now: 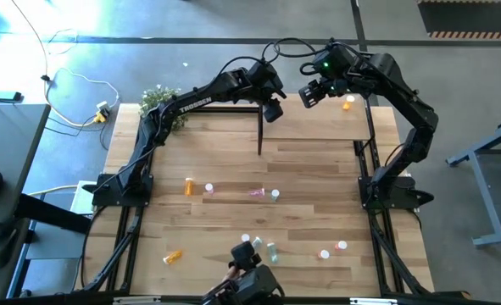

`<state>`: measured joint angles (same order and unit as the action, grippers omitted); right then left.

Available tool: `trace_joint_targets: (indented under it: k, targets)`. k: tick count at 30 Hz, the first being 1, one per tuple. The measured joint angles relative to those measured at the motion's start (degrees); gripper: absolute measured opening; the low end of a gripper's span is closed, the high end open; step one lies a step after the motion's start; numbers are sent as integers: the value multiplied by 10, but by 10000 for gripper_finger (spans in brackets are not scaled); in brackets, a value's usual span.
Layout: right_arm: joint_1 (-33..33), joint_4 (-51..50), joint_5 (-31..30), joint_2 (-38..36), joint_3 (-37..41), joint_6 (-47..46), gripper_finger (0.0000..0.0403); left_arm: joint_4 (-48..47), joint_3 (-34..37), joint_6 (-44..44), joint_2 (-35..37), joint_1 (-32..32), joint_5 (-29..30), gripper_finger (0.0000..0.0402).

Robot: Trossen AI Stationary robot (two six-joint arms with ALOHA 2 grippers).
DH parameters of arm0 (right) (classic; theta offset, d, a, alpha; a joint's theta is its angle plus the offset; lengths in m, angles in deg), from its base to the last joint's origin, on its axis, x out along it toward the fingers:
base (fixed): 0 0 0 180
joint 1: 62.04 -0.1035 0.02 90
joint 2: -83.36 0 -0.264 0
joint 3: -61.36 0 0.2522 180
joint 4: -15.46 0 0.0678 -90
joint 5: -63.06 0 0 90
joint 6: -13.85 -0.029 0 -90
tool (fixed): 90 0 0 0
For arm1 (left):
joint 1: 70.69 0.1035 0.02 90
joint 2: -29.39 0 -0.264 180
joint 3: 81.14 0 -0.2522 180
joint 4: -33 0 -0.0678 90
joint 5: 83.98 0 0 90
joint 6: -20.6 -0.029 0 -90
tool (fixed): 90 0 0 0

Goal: Pick and place medicine bottles onto shelf by color
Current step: Put the top blue pill bottle on the shelf

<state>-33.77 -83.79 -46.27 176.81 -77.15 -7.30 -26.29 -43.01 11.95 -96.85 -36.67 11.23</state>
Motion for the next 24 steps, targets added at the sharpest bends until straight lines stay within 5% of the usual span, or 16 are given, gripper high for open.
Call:
trace_joint_targets:
  k: [15, 24]
  targets:
    - [0, 0, 10, 0, 0, -10, 170, -75, -70, -21, 16, -2, 19, 200]
    - [-24, -45, 69, 0, 0, 12, 170, -153, -58, -19, 98, -3, -66, 200]
